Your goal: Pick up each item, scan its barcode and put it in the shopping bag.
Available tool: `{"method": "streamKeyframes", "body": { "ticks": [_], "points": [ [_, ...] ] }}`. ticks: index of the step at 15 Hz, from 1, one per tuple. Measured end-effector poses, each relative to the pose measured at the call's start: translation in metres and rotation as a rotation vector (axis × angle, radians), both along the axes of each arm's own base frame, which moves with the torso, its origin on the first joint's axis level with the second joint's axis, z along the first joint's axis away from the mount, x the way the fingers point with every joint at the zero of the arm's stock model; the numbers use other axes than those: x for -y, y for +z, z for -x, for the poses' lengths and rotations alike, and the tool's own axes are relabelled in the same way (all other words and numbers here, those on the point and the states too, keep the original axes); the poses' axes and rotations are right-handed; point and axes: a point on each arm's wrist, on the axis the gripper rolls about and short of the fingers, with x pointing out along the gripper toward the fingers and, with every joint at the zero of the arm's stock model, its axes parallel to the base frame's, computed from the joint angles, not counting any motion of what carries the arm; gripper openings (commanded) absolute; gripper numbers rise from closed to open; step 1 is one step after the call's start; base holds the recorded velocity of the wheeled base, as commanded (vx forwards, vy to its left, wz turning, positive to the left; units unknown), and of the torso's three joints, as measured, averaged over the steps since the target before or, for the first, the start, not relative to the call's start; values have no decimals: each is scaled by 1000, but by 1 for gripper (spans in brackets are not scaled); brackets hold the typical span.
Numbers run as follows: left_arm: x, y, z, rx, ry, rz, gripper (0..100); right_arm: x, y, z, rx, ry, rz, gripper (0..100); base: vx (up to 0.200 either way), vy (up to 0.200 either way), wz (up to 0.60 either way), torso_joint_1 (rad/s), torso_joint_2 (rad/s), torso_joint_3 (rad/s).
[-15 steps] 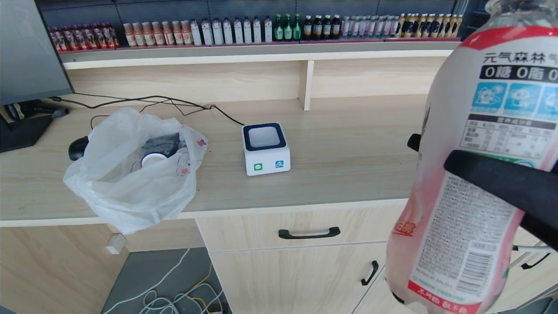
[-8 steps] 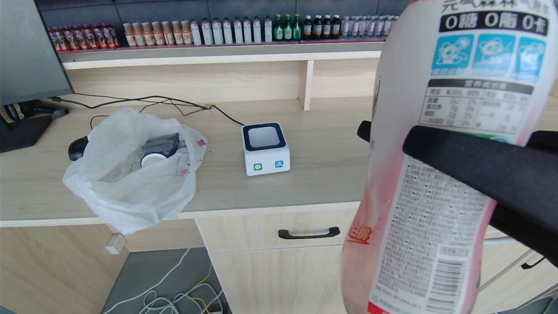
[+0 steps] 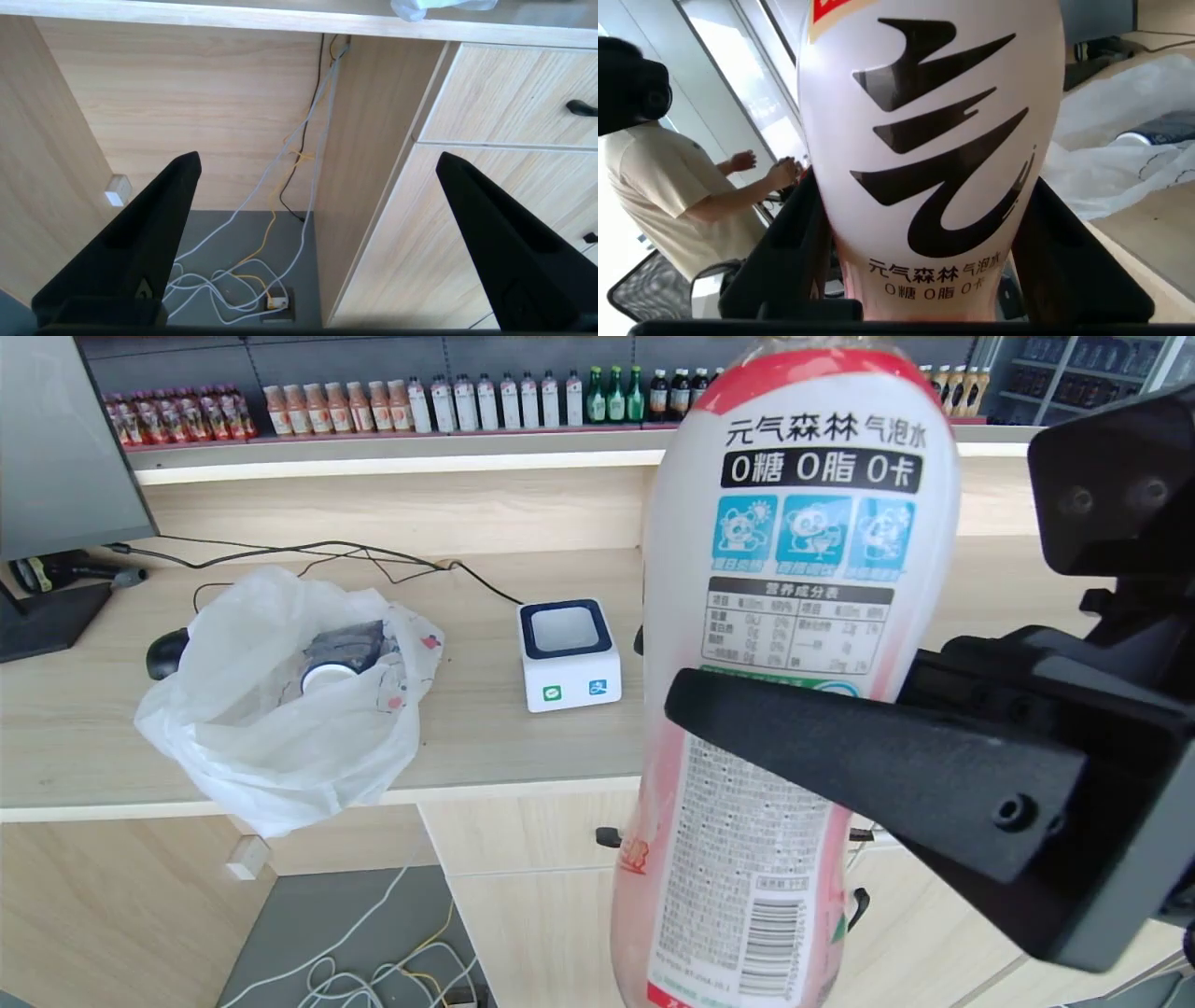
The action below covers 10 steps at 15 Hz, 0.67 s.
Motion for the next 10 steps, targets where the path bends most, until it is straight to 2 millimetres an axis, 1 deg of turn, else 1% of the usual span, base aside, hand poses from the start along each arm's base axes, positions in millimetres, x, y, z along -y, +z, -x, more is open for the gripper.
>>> {"method": "streamKeyframes", "body": {
  "ticks": [3,10],
  "points": [
    [0,0,0,0,0,0,100,-3,-4,-2,-9,3,11,0,0,0,0,0,0,0],
    [0,0,0,0,0,0,100,-6,-11,6,-14,35,19,0,0,0,0,0,0,0]
  ]
}}
